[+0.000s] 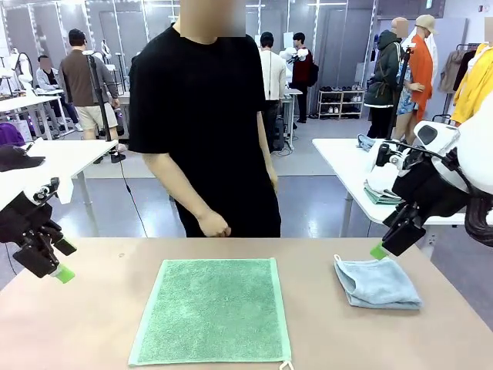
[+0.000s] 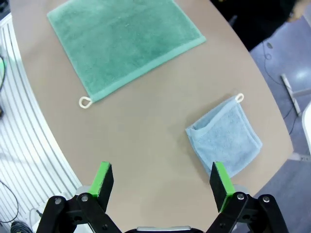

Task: Fold the towels and place them in the basket.
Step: When a person lays out a Towel with hook on the table, fold it in half twice.

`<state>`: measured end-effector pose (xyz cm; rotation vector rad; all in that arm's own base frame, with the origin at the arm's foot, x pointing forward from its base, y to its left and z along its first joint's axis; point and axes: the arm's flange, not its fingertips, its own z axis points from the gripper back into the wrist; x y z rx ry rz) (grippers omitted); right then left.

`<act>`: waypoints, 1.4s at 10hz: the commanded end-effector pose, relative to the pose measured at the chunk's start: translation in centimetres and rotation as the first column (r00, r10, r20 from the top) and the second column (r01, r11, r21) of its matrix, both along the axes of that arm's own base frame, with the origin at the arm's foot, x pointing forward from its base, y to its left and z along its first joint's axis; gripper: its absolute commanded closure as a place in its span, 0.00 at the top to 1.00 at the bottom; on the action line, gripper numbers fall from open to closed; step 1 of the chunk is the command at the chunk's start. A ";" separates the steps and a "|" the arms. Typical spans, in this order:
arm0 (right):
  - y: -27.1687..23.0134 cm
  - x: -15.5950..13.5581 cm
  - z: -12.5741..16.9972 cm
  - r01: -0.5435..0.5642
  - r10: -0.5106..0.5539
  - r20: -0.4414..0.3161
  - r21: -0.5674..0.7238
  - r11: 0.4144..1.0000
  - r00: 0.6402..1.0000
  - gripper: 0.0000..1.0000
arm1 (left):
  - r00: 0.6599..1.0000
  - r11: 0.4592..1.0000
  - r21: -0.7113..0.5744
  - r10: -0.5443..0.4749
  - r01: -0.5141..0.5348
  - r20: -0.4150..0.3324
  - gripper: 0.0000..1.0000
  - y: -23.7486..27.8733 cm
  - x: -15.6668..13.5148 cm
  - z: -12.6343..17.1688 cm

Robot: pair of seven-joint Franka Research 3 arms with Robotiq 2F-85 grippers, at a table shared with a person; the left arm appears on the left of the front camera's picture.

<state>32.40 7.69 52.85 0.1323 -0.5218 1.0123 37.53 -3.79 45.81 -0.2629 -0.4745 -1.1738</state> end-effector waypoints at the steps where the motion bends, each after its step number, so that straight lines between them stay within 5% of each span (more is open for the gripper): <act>1: 1.9 -1.7 1.2 -0.131 0.134 0.032 -0.078 0.988 0.991 1.00 | 0.989 0.987 0.089 -0.137 0.132 0.052 1.00 -0.8 -1.7 0.7; 5: 11.1 -5.7 0.1 -0.339 0.386 0.010 -0.453 0.824 0.923 1.00 | 0.882 0.880 0.226 -0.452 0.418 0.130 1.00 -5.4 -6.0 -1.4; 8: 17.1 -5.9 -4.8 -0.424 0.484 -0.036 -0.541 0.726 0.874 1.00 | 0.934 0.911 0.255 -0.351 0.324 0.068 1.00 -9.1 -6.7 -6.4; 10: 18.5 -5.0 -8.0 -0.453 0.482 -0.084 -0.511 0.731 0.872 1.00 | 0.965 0.936 0.253 -0.260 0.243 0.035 1.00 -10.4 -6.2 -9.8; 14: 18.0 -3.8 -12.6 -0.398 0.381 -0.123 -0.380 0.835 0.916 1.00 | 0.973 0.943 0.243 -0.231 0.229 -0.020 1.00 -11.2 -6.1 -15.0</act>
